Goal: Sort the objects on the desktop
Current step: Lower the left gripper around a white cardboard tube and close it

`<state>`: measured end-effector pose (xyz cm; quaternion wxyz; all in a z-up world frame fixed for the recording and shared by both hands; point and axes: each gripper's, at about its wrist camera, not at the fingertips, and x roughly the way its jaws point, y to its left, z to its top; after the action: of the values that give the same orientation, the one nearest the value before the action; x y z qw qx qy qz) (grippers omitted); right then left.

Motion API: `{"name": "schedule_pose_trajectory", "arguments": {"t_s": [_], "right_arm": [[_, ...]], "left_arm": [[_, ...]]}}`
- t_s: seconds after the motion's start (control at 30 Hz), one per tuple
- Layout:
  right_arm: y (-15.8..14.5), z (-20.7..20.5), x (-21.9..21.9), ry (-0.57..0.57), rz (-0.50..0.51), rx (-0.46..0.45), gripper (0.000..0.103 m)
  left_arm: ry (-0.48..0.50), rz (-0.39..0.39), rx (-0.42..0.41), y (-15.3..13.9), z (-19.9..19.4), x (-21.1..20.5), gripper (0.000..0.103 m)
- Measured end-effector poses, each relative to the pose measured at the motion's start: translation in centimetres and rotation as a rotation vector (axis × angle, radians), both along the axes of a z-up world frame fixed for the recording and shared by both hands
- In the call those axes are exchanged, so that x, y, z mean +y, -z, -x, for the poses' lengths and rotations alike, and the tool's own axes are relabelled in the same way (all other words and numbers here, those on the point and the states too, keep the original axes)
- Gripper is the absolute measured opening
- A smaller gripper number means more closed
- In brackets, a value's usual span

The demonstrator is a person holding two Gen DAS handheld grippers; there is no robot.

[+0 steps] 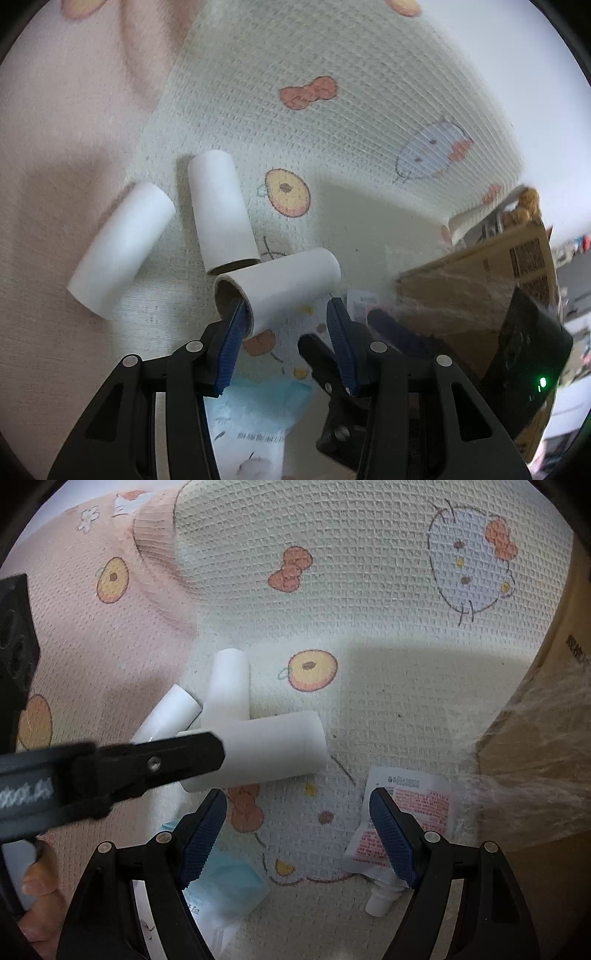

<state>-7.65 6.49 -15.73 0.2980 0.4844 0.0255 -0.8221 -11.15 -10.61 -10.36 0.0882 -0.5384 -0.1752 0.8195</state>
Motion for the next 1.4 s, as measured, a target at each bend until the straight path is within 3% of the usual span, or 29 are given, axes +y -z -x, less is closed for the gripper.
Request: {"name": "schedule_pose_trajectory", "arguments": {"t_s": [0.23,0.4,0.6,0.77,0.9,0.97,1.1,1.27,1.4], "right_arm": [[0.6,0.2,-0.8,-0.012,0.004,-0.030,0.078],[1.3,0.6,-1.0,0.000,0.025,-0.085,0.078],[2.1,0.8,-2.3,-0.009,0.021,-0.120,0.078],[2.2,0.6,-2.8,-0.018,0.034,-0.071,0.078],[2.0,0.8,-3.2,-0.018,0.043,-0.058,0.078],[2.1,1.1,-3.0,-0.002,0.039,-0.067,0.077],[2.5,1.4,-2.6,0.005,0.024,-0.052,0.077],[2.1,1.6,-2.3,-0.016,0.011,-0.064,0.066],[1.9,1.3,-2.0,-0.018,-0.016,-0.050,0.063]], "left_arm": [[0.025,0.091,0.041,-1.4,-0.3,-0.6,0.050],[0.020,0.049,0.002,0.3,1.6,-1.3,0.050],[0.087,0.078,-0.071,2.3,3.4,0.1,0.050],[0.083,0.104,-0.086,2.9,4.1,0.4,0.050],[0.066,0.051,-0.108,3.4,4.5,0.1,0.050],[0.082,-0.054,-0.172,4.4,4.8,-0.1,0.051],[0.050,-0.143,-0.205,5.4,5.1,-0.7,0.052],[0.065,-0.167,-0.216,5.7,5.2,-0.2,0.052],[0.077,-0.187,-0.227,6.1,5.0,0.5,0.052]]}}
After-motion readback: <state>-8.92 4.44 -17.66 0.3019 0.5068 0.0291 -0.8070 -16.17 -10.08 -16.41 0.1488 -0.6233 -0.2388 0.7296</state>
